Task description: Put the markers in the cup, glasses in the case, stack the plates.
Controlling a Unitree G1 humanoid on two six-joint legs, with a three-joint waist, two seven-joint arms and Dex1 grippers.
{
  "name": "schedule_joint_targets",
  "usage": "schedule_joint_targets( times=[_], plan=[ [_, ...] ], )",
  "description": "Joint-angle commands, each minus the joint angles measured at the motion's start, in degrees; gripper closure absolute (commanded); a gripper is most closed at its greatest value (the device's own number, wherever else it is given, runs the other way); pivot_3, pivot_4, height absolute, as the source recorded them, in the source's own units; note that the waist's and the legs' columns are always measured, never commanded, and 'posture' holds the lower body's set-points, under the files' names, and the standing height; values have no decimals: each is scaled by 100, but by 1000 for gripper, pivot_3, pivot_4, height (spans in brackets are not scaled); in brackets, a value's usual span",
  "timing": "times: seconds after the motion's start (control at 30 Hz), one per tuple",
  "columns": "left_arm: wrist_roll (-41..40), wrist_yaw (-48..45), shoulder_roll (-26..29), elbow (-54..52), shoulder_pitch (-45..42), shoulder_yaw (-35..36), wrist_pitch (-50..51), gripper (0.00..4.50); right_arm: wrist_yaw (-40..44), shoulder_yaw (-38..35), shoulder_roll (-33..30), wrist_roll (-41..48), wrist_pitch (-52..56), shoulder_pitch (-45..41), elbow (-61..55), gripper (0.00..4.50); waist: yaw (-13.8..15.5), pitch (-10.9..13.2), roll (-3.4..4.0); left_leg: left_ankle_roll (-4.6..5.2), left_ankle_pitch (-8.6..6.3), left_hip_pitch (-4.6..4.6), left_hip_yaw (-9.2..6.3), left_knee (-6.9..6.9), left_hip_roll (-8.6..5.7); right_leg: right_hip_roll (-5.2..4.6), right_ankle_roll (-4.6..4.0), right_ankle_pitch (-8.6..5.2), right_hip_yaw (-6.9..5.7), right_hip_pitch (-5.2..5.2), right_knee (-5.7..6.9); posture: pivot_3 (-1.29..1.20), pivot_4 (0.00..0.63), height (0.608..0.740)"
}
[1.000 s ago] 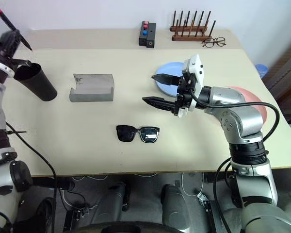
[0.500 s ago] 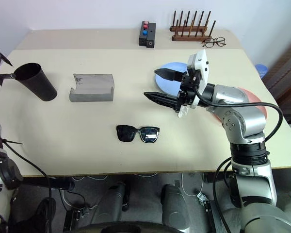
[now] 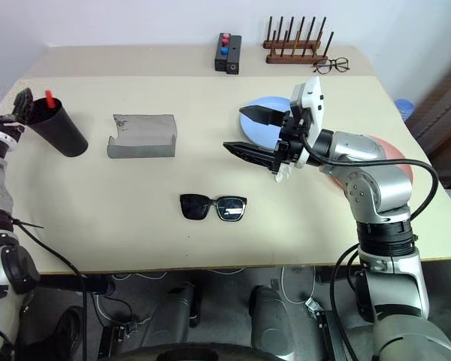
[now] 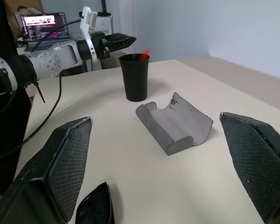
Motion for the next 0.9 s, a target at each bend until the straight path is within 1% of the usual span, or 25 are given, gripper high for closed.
schedule_joint_targets(
  times=[0.03,0.17,0.3,0.37,0.4,0.47,0.57,0.63,0.73,0.8,0.87,0.9],
  plan=[
    [-26,-24,98,-54,-170,8,-92,25,-21,-86,-22,25,-78,-16,-233,0,-2,0,0,0,0,0,0,0,0,0,0,0,0,0,0,0,150,740],
    [-62,-189,105,-537,-160,-200,441,25,-37,-93,-31,26,-64,-8,-220,0,1,0,0,0,0,0,0,0,0,0,0,0,0,0,0,0,150,740],
    [-821,-958,26,-2182,-21,-556,2068,25,-13,-84,-60,3,-65,-27,-149,0,16,1,-2,0,0,-4,-1,2,0,0,0,0,0,0,-1,0,150,740],
    [-1072,-1357,47,-2760,-36,-793,2628,25,38,-51,-105,-59,-74,-41,-69,0,5,1,-2,0,0,-5,0,3,0,0,0,0,2,1,-2,0,150,740],
    [-1089,-1629,82,-2937,-64,-995,2827,25,91,-42,-159,-98,-83,-32,-16,0,0,0,-1,0,0,-4,0,3,0,0,0,0,2,1,-2,0,150,740],
    [-872,-2338,222,-3103,-96,-1589,3024,25,301,4,-428,-309,-157,76,131,0,0,-1,1,0,0,-1,0,2,0,0,-1,0,1,1,1,0,150,740],
    [-309,-3157,414,-2815,-214,-2363,2782,25,568,-69,-774,-505,-344,215,371,0,-5,0,1,0,0,0,1,2,0,0,-1,-1,2,1,-1,0,150,740],
    [59,-3515,405,-2333,-451,-2751,2523,25,615,-188,-956,-564,-397,285,494,0,-4,1,3,0,0,0,2,1,0,1,-2,-1,1,0,-1,0,150,740],
    [590,-3815,257,-1459,-829,-3155,1897,25,609,-339,-1113,-607,-495,439,511,0,-17,1,3,1,0,-1,1,1,0,2,-2,-2,1,-1,-2,0,150,740],
    [837,-3959,133,-930,-1026,-3293,1504,25,536,-422,-1120,-579,-468,502,452,0,-4,1,3,2,-1,-2,2,0,0,2,-2,-2,2,-3,-3,0,150,740],
    [1203,-3999,-45,-354,-1175,-3493,855,25,434,-532,-1130,-508,-375,692,191,0,-1,1,3,2,-1,-2,2,1,1,1,-1,-2,1,-3,-4,0,150,740],
    [1307,-4113,-107,-118,-1244,-3569,748,25,385,-570,-1132,-494,-346,769,95,0,8,1,3,2,-1,-2,2,1,0,1,-1,-2,1,-2,-3,0,150,740]
  ],
)
